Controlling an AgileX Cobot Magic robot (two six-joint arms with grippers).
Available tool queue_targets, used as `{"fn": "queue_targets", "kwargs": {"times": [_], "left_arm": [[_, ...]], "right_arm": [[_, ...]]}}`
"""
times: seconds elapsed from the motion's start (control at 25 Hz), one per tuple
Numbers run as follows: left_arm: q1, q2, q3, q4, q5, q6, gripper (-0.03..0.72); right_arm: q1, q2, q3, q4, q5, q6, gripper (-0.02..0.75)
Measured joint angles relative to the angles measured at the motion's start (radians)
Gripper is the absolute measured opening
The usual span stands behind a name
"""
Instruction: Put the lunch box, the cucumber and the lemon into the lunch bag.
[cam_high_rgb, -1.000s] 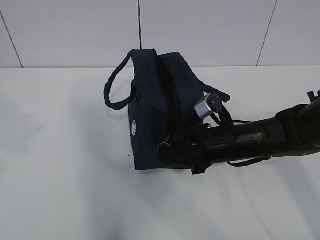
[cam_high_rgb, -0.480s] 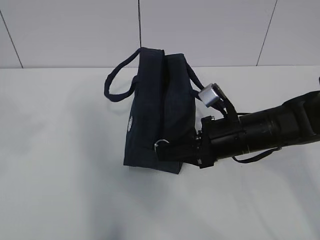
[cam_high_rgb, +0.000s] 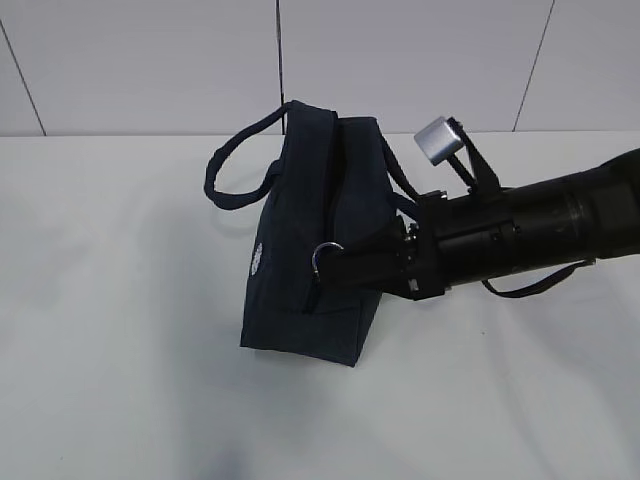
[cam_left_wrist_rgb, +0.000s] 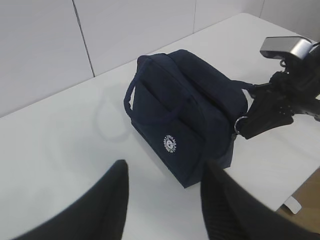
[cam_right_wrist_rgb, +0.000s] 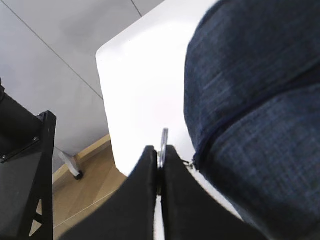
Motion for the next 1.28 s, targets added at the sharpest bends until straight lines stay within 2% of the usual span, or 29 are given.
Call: {"fn": "queue_targets", "kwargs": {"times": [0.4, 0.96, 1.12, 1.28], "left_arm": [[0.000, 0.000, 0.015, -0.009, -0.002, 0.000, 0.340], [0.000, 0.011, 0.108, -0.080, -0.016, -0.001, 0.337], [0.000, 0.070, 0.118, -0.164, -0.023, 0.065, 0.337], [0.000, 0.177, 0.118, -0.310, -0.048, 0.204, 0.371]], "right_arm": [[0.000, -0.122, -0.045, -0.016, -0.129, 0.014, 0.007], [0.000, -0.126, -0.161, -0.021, -0.245, 0.031, 0.007], [0.000, -0.126, -0.161, -0.021, -0.245, 0.039, 0.007], [0.000, -0.126, -0.161, -0.021, -0.245, 0.047, 0.007]]}}
